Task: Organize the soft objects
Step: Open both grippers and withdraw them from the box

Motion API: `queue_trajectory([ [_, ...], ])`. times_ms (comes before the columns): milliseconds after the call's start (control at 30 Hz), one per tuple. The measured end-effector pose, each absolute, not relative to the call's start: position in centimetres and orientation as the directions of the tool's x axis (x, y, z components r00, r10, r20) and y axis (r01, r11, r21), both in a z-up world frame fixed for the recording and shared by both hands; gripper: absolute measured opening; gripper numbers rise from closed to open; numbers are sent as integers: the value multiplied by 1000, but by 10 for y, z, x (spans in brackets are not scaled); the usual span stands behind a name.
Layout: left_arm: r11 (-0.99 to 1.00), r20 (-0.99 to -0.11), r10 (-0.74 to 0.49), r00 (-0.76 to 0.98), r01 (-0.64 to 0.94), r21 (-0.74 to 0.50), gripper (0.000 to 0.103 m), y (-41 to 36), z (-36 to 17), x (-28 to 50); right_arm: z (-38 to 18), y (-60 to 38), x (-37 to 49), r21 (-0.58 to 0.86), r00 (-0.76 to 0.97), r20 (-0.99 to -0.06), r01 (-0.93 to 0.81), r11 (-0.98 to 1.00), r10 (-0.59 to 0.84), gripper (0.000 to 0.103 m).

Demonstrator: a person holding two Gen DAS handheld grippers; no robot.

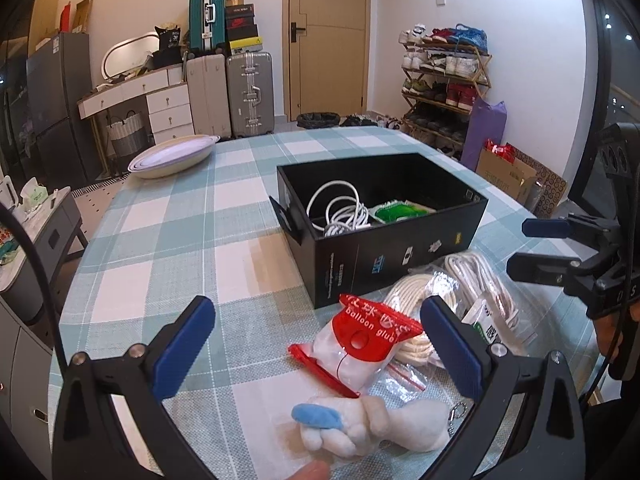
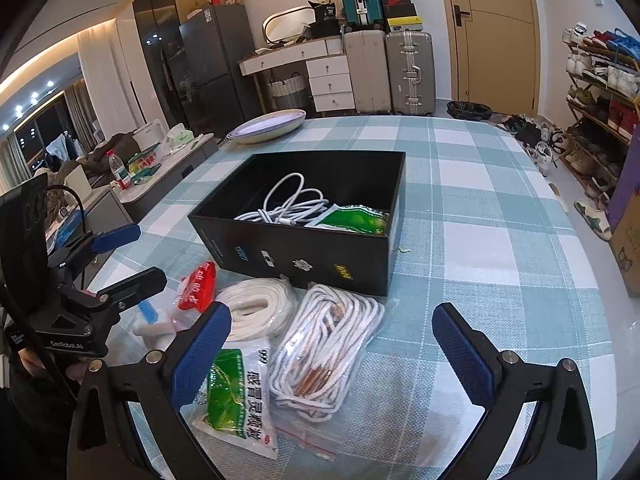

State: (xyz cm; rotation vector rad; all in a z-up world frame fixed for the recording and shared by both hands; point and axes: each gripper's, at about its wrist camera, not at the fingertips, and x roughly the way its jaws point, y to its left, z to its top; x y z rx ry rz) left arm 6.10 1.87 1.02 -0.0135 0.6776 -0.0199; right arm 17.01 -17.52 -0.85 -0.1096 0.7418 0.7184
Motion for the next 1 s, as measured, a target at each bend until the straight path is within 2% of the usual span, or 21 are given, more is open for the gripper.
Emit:
queue_trajectory([
  [367, 998, -683, -63, 728, 28, -62, 103, 21, -8, 70, -20, -178, 181, 171, 495, -683, -607, 776, 538, 102],
  [733, 996, -684, -77, 725, 29, -82, 103, 26, -9, 70, -41, -174, 194, 125, 495, -751, -543, 830, 437, 102],
  [1000, 996, -685, -76, 725, 31, -79, 103, 26, -9, 70, -46, -161, 188, 103, 475, -764, -576, 811, 436, 102],
])
